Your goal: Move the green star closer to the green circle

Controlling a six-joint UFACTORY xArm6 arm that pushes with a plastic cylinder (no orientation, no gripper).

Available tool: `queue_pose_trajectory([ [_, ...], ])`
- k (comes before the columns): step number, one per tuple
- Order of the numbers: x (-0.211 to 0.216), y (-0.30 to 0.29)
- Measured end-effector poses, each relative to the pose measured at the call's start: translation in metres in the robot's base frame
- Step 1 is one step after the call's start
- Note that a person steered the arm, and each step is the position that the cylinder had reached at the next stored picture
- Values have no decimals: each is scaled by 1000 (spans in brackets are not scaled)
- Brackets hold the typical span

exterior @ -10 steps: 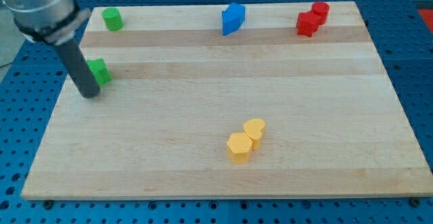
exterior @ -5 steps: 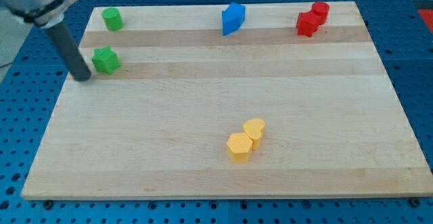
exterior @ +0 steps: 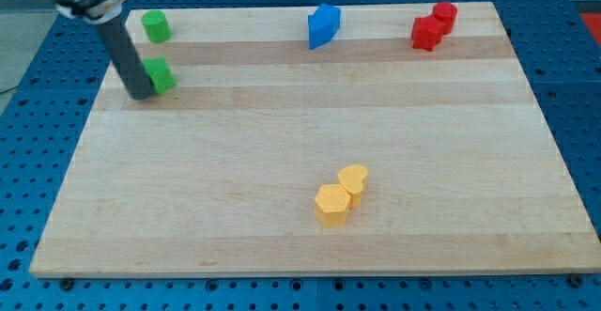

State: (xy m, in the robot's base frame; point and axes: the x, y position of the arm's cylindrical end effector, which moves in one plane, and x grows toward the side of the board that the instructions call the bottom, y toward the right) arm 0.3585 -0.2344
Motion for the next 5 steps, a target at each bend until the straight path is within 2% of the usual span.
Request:
queue_pose_trajectory([
  [1, -57, -1],
  [2, -69, -1],
  [4, -2, 16],
  [5, -12, 38],
])
